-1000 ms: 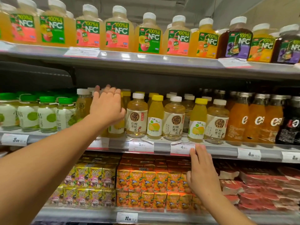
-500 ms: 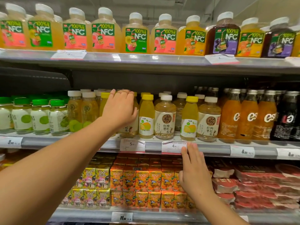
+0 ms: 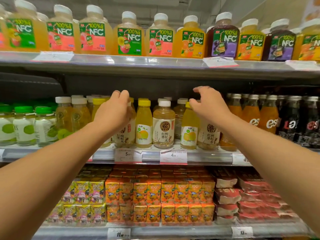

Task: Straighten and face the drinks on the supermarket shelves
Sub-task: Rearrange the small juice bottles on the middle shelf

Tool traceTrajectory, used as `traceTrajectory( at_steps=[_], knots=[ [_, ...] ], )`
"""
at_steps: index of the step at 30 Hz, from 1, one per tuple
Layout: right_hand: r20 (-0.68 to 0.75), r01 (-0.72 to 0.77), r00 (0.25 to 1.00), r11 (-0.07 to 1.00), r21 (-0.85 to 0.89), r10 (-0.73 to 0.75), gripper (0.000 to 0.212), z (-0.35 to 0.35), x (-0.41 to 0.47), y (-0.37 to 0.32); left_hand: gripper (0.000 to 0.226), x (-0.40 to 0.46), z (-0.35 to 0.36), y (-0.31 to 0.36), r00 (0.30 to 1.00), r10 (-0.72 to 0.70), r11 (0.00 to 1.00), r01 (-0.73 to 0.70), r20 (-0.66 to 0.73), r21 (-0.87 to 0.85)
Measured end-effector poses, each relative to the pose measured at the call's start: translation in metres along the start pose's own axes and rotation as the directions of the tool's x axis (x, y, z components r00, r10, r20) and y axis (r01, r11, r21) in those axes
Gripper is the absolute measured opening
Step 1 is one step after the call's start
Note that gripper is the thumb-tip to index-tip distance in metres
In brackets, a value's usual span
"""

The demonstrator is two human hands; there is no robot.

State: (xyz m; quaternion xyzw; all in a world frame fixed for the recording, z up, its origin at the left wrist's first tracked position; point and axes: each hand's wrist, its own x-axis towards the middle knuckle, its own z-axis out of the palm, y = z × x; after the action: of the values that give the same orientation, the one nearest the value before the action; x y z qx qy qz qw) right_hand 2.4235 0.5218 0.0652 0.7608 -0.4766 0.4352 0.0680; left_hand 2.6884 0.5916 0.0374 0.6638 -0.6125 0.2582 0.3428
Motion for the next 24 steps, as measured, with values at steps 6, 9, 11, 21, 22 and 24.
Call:
traceTrajectory(
  at_steps=[6, 9, 11, 21, 22, 24],
  knots=[
    [0.275, -0.13, 0.946, 0.978, -0.162, 0.172, 0.059, 0.018, 0.019, 0.0, 0.048, 0.002, -0.001, -0.001, 0.996, -0.065, 0.998, 0.066, 0.061, -0.003],
    [0.212, -0.096, 0.97, 0.987, -0.126, 0.121, 0.05, 0.023, 0.016, 0.005, 0.041, 0.002, -0.004, -0.002, 0.996, -0.04, 0.999, 0.04, 0.077, -0.008],
    [0.207, -0.07, 0.974, 0.993, -0.093, 0.088, 0.046, 0.021, 0.011, 0.005, 0.038, 0.0, -0.004, 0.0, 0.997, -0.026, 0.999, 0.028, 0.07, -0.035],
    [-0.049, 0.279, 0.959, 0.96, -0.009, -0.279, 0.049, -0.026, -0.011, -0.035, 0.033, -0.017, -0.023, -0.004, 0.996, 0.051, 0.975, -0.065, -0.071, -0.213],
    [-0.072, 0.303, 0.951, 0.953, 0.013, -0.301, 0.048, -0.033, -0.008, -0.046, 0.034, -0.015, -0.031, -0.007, 0.994, 0.055, 0.968, -0.075, -0.091, -0.241],
    [-0.09, 0.322, 0.945, 0.942, 0.097, -0.314, 0.045, -0.038, -0.003, -0.07, 0.035, -0.012, -0.049, -0.013, 0.99, 0.058, 0.953, -0.093, -0.129, -0.288]
  ],
)
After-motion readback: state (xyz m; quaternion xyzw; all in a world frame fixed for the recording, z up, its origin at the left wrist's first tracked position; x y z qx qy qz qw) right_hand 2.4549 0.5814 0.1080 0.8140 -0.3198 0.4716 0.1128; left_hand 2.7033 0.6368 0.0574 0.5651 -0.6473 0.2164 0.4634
